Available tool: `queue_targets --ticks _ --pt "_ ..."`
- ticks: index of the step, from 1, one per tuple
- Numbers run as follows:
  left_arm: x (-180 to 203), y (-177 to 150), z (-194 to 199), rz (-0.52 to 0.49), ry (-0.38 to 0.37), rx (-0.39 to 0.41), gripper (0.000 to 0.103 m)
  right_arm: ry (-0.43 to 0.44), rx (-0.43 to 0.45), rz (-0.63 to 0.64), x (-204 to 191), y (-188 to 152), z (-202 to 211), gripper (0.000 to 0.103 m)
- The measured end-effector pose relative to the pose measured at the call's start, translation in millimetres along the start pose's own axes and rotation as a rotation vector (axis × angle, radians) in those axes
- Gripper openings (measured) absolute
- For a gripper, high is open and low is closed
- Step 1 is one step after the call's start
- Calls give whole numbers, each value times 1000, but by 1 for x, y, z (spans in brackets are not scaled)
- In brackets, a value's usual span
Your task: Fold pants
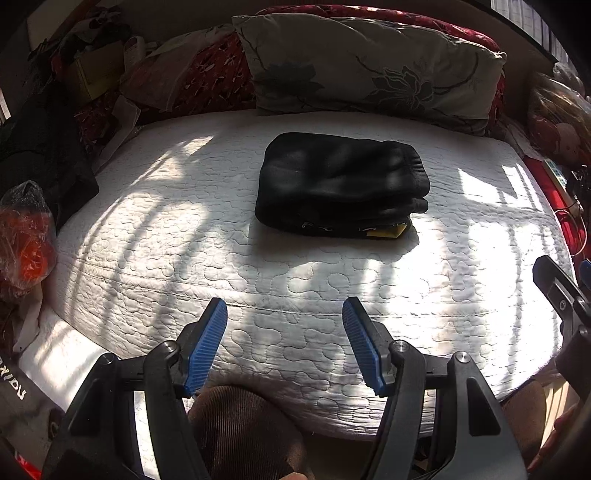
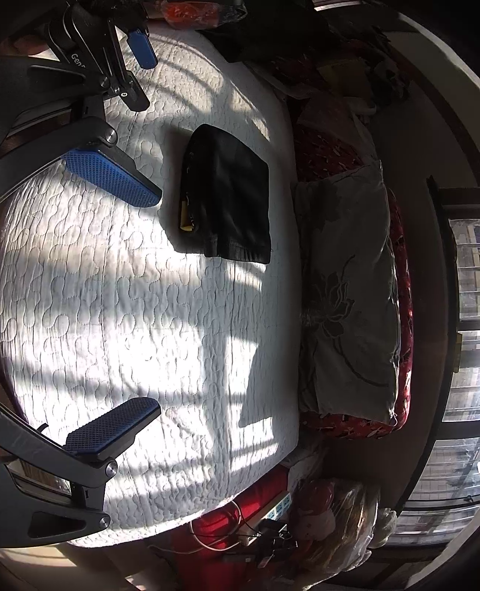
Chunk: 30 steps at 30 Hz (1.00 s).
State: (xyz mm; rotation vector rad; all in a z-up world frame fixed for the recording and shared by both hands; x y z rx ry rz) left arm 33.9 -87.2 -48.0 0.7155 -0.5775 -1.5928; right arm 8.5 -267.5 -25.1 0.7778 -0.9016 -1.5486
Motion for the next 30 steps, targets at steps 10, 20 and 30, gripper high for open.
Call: queue_targets --ticks 10,20,30 --pt "1 -1 0 21 -16 -14 64 -13 20 -5 5 4 5 103" --pt "3 -3 0 25 -25 -22 64 -9 13 -6 4 2 4 103" --pt "3 -3 -1 25 -32 -24 64 -4 3 -9 3 0 1 103"
Point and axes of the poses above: each gripper's, at about its wrist camera, not at the fingertips, and z roughly against the way its jaws point, x to its right, y to its top, the point moved 5 cm from there along -z, roughly the way its jaws point, and after that the axes turned 11 degrees about x, right-handed, at the moved point
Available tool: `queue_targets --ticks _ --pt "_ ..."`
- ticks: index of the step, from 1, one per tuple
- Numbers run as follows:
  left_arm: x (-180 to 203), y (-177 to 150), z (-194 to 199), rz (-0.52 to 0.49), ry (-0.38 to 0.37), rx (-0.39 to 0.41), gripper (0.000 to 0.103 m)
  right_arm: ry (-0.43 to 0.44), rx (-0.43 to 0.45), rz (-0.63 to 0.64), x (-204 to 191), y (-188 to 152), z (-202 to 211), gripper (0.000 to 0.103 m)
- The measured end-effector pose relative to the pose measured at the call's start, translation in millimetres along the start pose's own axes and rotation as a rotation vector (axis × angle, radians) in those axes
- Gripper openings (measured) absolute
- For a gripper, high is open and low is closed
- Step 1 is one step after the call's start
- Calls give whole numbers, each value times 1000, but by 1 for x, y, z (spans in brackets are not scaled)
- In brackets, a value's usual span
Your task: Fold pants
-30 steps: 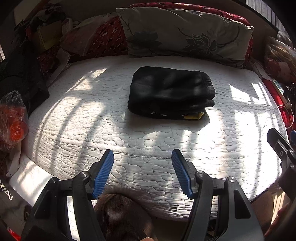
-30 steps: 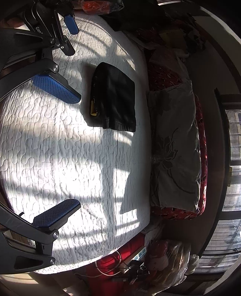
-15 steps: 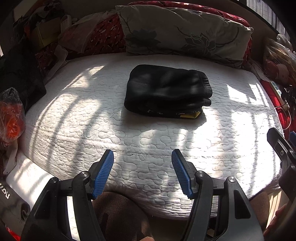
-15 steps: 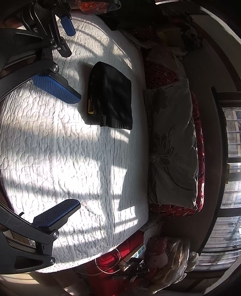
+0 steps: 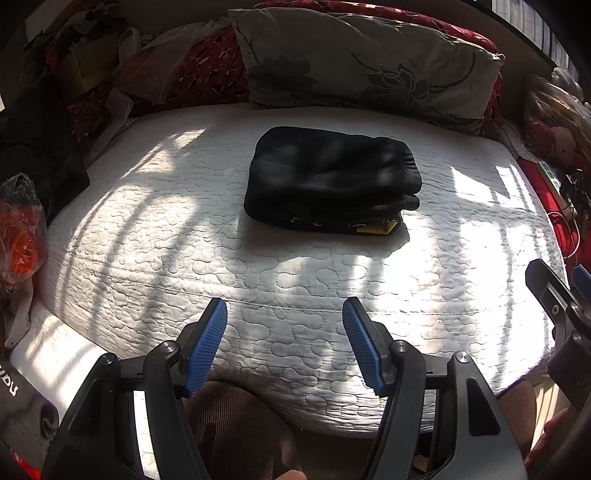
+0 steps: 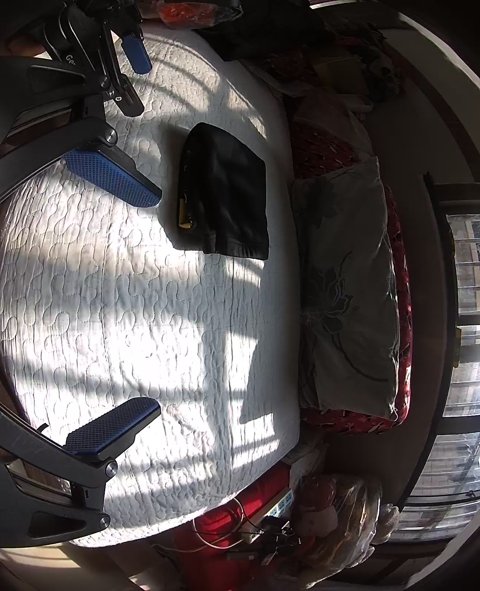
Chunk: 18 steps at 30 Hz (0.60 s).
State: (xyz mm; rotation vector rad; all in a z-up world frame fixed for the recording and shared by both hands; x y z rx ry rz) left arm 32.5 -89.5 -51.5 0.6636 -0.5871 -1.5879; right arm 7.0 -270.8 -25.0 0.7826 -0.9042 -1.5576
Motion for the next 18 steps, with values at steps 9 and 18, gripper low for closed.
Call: queue_targets --ticks 9,18 --pt "1 0 -2 -11 -6 -8 64 15 -15 -15 -1 -4 -2 103" --pt "2 -1 -3 -16 -8 -12 64 -24 -49 26 -3 -10 -9 103"
Point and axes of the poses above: each gripper's, at about its wrist camera, not at the fingertips, and z roughly against the way its jaws point, x to its right, y to its top, the point moved 5 cm from there along -z, roughly the way its jaws point, and after that the axes turned 11 degrees about x, right-handed, at the moved point
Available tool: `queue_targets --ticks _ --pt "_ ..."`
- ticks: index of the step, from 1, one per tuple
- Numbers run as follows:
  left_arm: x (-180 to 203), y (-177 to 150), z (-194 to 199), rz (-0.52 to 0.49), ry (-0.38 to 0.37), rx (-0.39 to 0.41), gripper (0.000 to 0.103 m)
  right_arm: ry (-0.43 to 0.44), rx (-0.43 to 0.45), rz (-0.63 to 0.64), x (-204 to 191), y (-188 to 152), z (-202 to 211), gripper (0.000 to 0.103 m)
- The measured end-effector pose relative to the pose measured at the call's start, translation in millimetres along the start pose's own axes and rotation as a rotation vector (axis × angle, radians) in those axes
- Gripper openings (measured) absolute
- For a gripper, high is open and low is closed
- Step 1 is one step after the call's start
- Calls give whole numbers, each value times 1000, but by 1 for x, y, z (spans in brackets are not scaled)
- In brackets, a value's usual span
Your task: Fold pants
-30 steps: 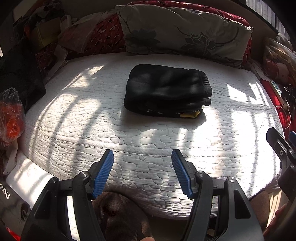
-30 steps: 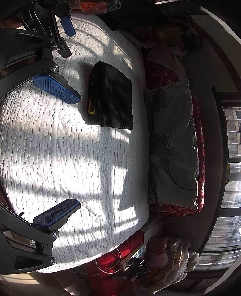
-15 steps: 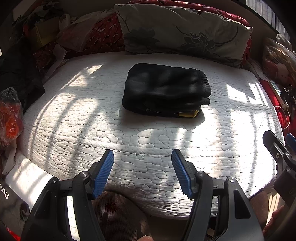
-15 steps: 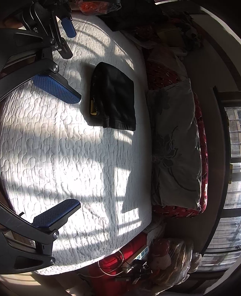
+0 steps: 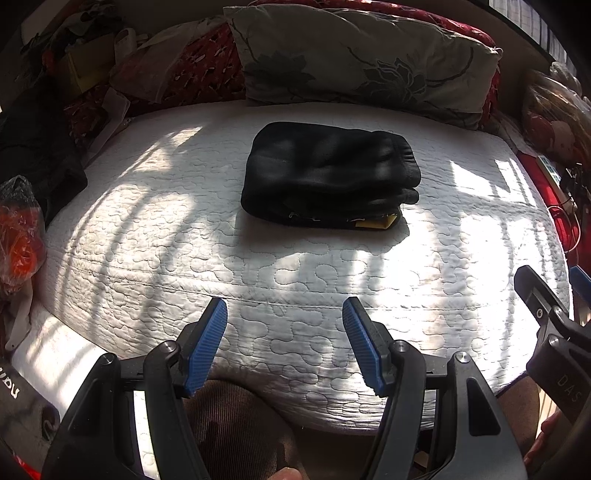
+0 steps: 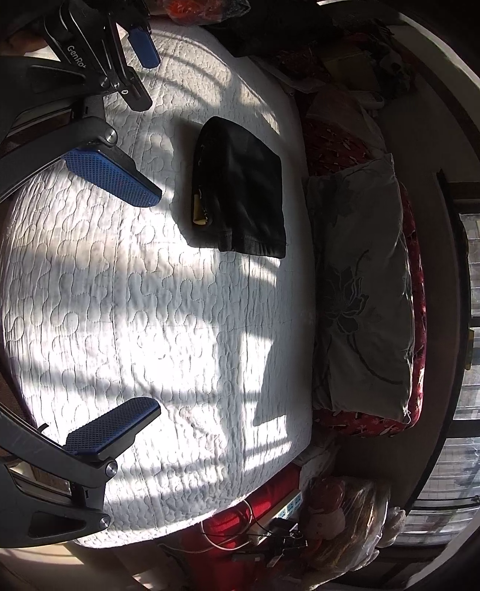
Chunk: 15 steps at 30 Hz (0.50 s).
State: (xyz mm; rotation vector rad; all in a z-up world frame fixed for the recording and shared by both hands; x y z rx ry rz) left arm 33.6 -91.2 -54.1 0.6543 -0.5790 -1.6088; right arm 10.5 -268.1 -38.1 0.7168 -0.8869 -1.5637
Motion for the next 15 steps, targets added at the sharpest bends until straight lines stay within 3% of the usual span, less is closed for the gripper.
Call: queue_targets --ticks 3,15 --pt "0 0 0 -1 -1 3 64 -37 10 38 -1 0 2 103" --pt "0 0 0 -2 -5 0 64 -4 30 -12 5 6 4 103"
Point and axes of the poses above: each gripper's, at about its wrist camera, not at the fingertips, and z roughly against the way its jaws point, x to its right, y to its top, the point moved 5 cm from there along -z, roughly the way its jaws point, and after that the axes turned 11 degrees about x, right-handed, at the moved point
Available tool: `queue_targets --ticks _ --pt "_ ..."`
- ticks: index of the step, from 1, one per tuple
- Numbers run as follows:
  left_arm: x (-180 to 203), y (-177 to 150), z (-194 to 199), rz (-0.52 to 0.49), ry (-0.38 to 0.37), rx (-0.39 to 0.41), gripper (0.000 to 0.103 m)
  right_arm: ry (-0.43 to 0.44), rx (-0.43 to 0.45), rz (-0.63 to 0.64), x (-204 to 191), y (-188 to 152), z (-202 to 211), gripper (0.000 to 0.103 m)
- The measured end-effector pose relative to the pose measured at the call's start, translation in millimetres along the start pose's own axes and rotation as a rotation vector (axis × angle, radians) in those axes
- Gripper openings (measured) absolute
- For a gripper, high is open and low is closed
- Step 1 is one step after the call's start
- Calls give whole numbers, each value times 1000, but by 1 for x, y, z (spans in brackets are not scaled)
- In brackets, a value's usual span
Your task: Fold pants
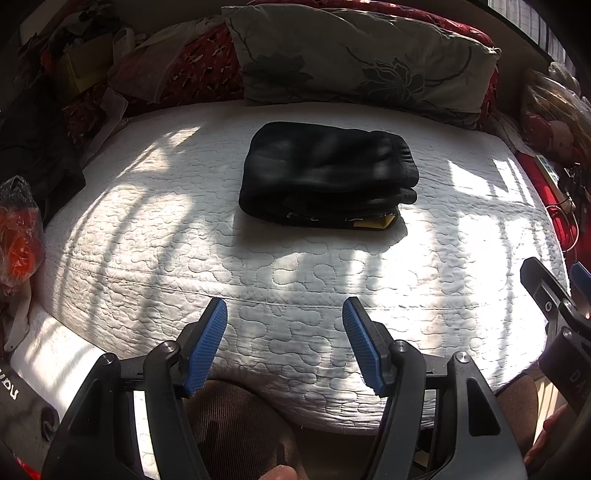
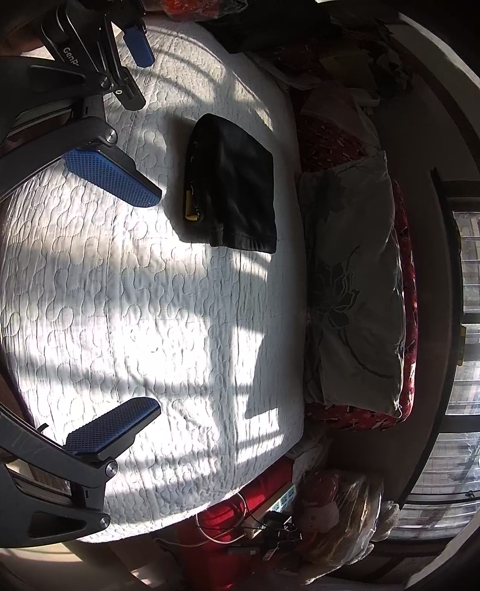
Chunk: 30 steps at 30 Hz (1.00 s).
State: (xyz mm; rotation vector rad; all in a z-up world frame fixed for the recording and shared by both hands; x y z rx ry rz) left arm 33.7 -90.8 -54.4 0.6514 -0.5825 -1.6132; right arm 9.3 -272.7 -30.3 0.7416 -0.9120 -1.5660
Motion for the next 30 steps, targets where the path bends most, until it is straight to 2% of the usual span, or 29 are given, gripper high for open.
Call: queue_targets --ticks 6,10,14,15,17,24,30 --pt "2 2 1 -12 -1 0 64 3 -4 0 -1 -1 -1 103" --pt "5 3 1 3 -63 -21 64 7 -8 3 -3 -2 -1 103" --pt "7 3 1 11 -91 -32 64 10 -11 4 -4 -3 -2 103" --pt "8 3 1 10 -91 -34 65 10 -12 5 -4 -3 -2 103" --pt "8 3 1 11 -82 -29 75 11 -13 5 -4 -3 -3 103" --pt "7 13 5 7 -48 23 75 13 -19 0 -4 -5 -4 103" --pt "7 16 4 -6 -15 34 75 10 -21 -3 -3 -5 -6 103"
Point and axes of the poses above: each gripper's, at about its wrist camera, not at the fingertips, and z roughly against the way its jaws point, x to its right, y to its top, the point moved 5 cm from there along -z, roughly the way its jaws point, and after that the axes turned 11 degrees about x, right-handed, at the moved point
